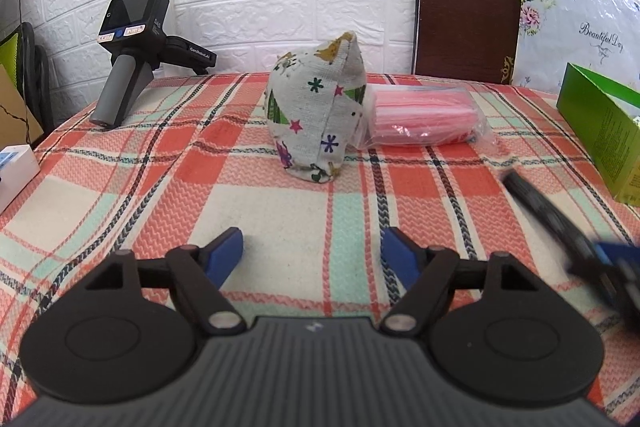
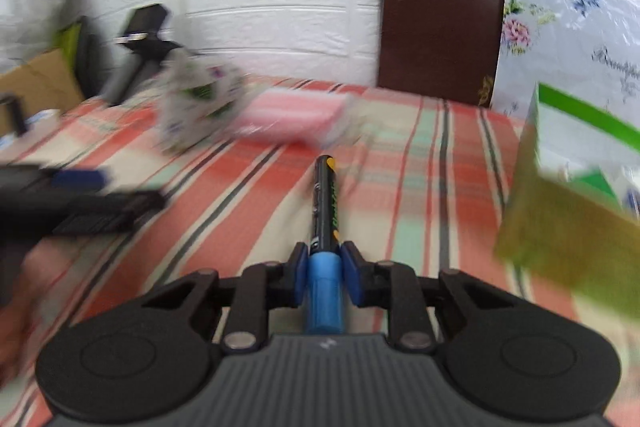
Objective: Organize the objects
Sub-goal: 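Close the left gripper on the marker and lift it, then lower the marker into the green box and open the left gripper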
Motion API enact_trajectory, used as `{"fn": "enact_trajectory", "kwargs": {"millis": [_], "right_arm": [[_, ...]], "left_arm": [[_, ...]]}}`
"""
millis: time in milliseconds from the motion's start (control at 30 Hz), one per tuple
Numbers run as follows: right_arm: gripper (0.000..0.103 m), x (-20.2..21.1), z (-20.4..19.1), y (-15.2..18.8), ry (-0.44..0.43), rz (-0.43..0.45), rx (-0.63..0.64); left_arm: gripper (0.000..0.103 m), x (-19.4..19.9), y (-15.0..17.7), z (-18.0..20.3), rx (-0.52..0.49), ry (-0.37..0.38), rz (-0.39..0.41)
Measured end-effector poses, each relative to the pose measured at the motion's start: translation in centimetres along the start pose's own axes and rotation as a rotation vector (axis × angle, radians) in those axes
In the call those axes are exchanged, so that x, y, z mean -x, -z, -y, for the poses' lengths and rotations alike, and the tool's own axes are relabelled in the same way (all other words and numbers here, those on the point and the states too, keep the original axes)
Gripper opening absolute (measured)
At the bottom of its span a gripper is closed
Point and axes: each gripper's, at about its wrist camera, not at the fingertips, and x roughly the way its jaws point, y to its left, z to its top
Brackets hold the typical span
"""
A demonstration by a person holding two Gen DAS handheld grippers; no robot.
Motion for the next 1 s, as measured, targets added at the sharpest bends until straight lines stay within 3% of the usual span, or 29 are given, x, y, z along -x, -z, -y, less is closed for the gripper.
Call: {"fn": "enact_trajectory", "kwargs": {"millis": [133, 200, 300, 400, 500, 567, 600, 633, 667, 833, 1000], "right_arm": [[0.020, 4.7, -0.2, 3.4, -0.078, -0.013, -0.090], [0.020, 6.1, 0.2, 4.6, -0.106, -0.012, -0.134], [0.020, 6.3, 1.8, 4.5, -0.164, -0.032, -0.248], [0.020, 6.0, 4.0, 4.6, -0.251, -0.051, -0.407], [0.020, 5.8, 5.6, 5.3, -0.334, -0.051, -0.526], [0.020, 6.2, 5.8, 5.6, -0.361, -0.031, -0.538], [0.020, 6.5, 5.8, 5.6, -0.366, -0.021, -0.527], [0.020, 6.7, 5.7, 5.5, -0.359, -0.012, -0.513], [0.020, 6.9, 5.8, 5.5, -0.356, -0.001, -0.499], [0.020, 7.3, 6.4, 5.0, -0.315, 0.044, -0.480], [0.020, 8.8, 8.7, 2.5, -0.233, 0.177, -0.468]], "left_arm": [[0.078, 0.9, -0.4, 0.6, 0.020, -0.009, -0.065], [0.076, 2.1, -0.7, 1.2, 0.068, 0.066, -0.119], [0.068, 3.6, -1.0, 2.8, 0.151, 0.242, -0.227], [0.067, 4.1, -1.0, 5.5, 0.160, 0.331, -0.334], [0.067, 4.2, -0.9, 7.8, 0.151, 0.407, -0.392], [0.063, 4.3, -0.9, 9.4, 0.104, 0.385, -0.381], [0.046, 4.4, -0.8, 10.1, 0.075, 0.380, -0.370], [0.035, 4.4, -0.7, 10.6, 0.050, 0.364, -0.362], [0.032, 4.4, -0.9, 10.9, 0.039, 0.356, -0.354], [0.020, 4.9, -3.1, 12.0, 0.058, 0.473, -0.341], [0.019, 5.6, -7.2, 15.3, -0.005, 0.538, -0.247]]}}
